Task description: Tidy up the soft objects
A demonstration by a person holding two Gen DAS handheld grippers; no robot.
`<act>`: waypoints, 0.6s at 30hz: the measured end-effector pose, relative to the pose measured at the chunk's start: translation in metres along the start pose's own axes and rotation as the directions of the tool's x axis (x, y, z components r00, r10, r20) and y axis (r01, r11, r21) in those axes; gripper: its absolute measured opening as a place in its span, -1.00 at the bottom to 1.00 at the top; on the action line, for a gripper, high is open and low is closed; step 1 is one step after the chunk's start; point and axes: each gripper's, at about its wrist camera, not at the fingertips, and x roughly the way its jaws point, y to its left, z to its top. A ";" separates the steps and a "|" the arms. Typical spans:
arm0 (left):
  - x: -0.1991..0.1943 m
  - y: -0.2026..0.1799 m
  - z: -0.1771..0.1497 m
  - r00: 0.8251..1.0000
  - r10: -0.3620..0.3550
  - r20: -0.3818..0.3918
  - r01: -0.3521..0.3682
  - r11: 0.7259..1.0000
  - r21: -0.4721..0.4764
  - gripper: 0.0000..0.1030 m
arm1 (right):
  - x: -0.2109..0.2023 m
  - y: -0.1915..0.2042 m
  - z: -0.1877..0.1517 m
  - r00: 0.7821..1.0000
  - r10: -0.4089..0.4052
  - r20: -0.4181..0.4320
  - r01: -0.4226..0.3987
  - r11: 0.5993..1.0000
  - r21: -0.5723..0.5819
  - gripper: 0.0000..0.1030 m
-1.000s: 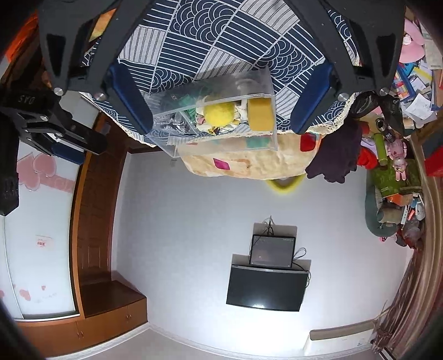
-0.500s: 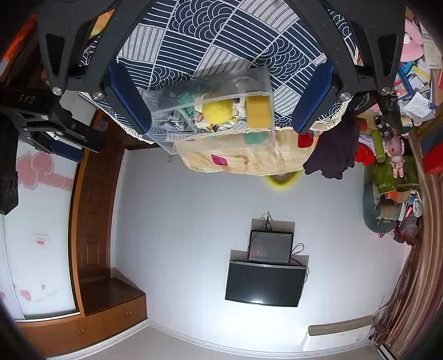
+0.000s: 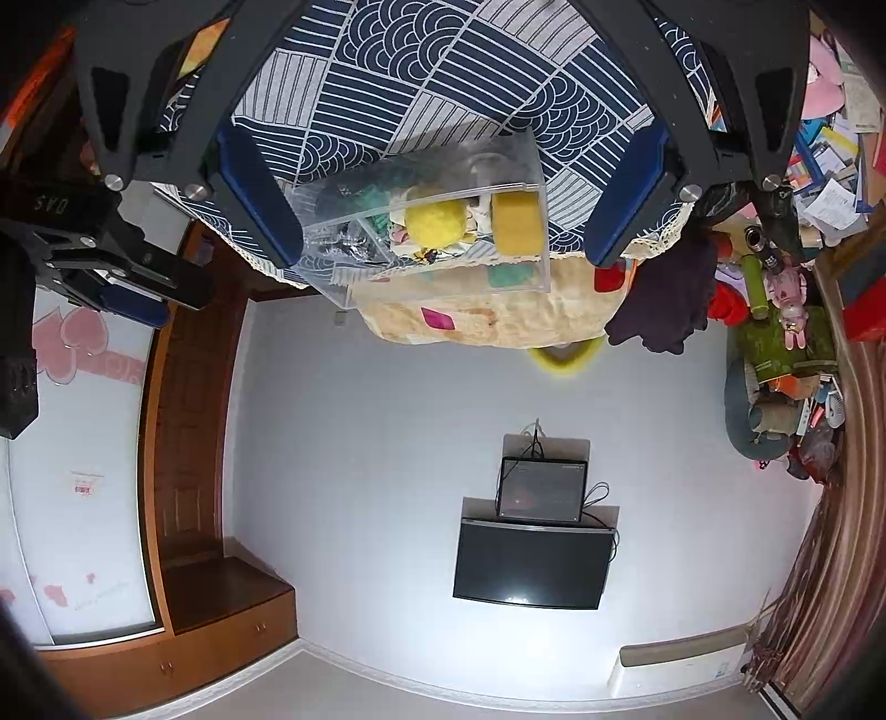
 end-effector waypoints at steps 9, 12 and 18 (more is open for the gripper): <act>0.001 0.002 -0.001 1.000 0.004 -0.005 -0.004 1.000 -0.013 1.00 | 0.000 0.000 0.001 1.000 0.001 0.001 -0.001 1.000 0.001 1.00; 0.001 0.002 -0.001 1.000 0.004 -0.005 -0.004 1.000 -0.012 1.00 | 0.000 0.000 0.000 1.000 0.001 0.000 -0.001 1.000 0.001 1.00; 0.001 0.003 -0.001 1.000 0.007 -0.006 -0.007 1.000 -0.011 1.00 | 0.000 0.000 0.000 1.000 0.001 -0.001 -0.001 1.000 0.004 1.00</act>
